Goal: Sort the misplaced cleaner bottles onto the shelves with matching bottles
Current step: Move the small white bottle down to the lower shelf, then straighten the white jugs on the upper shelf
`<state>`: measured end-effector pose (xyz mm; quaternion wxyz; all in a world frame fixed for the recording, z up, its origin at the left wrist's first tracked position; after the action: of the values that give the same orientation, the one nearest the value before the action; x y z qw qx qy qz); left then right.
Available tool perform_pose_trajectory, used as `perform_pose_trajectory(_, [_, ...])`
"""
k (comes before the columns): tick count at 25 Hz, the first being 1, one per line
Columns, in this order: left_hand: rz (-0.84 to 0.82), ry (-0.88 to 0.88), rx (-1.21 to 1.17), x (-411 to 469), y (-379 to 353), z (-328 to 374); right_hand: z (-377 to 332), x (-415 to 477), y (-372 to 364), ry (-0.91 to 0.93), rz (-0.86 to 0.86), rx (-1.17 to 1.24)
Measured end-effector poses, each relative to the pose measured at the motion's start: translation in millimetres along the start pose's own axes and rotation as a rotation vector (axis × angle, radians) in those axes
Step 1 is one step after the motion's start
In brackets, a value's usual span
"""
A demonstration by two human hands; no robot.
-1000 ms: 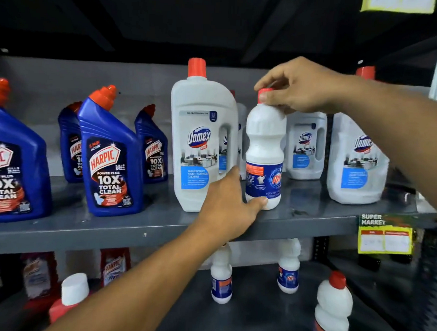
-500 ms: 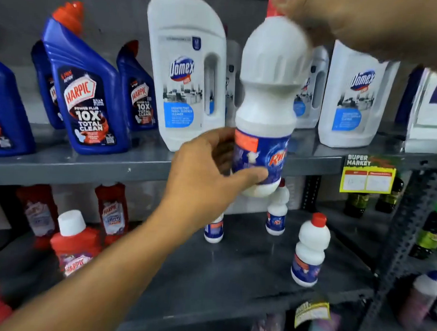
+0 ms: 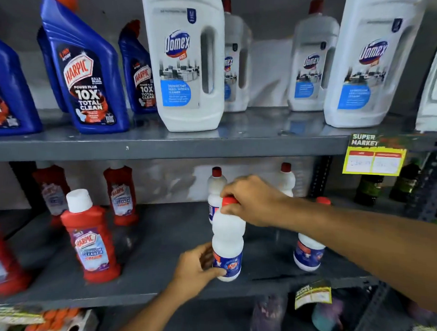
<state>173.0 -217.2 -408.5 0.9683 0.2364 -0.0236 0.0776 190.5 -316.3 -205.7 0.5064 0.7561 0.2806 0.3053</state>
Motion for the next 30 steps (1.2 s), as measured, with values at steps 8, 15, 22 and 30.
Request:
perform_pose_trajectory(8, [-0.077, 0.025, 0.182, 39.0, -17.7, -37.2, 56.3, 30.4, -43.1, -0.139, 0.102, 0.145])
perform_pose_trajectory(15, [-0.075, 0.026, 0.366, 31.4, -18.0, -28.3, 59.5, 33.6, -48.6, -0.125, 0.123, 0.059])
perform_pose_trajectory(22, [-0.082, 0.031, 0.415, 21.0, -11.4, -15.4, 50.2, 28.6, -48.4, -0.15, 0.091, 0.013])
perform_pose_trajectory(30, [0.896, -0.88, 0.294, -87.7, 160.7, 236.1, -69.8, -35.3, 121.2, 0.441, 0.901, 0.192])
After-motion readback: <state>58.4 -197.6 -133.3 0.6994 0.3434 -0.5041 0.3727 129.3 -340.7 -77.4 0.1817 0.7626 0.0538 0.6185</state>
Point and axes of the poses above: each hand's wrist, its own x-axis towards the middle knuckle, its own y-axis out of the back of the hand, z = x × y, the point moved 10 cm from there along x, towards the middle knuckle, and after that the axes turned 13 degrees about x, right-handed, at the moved point
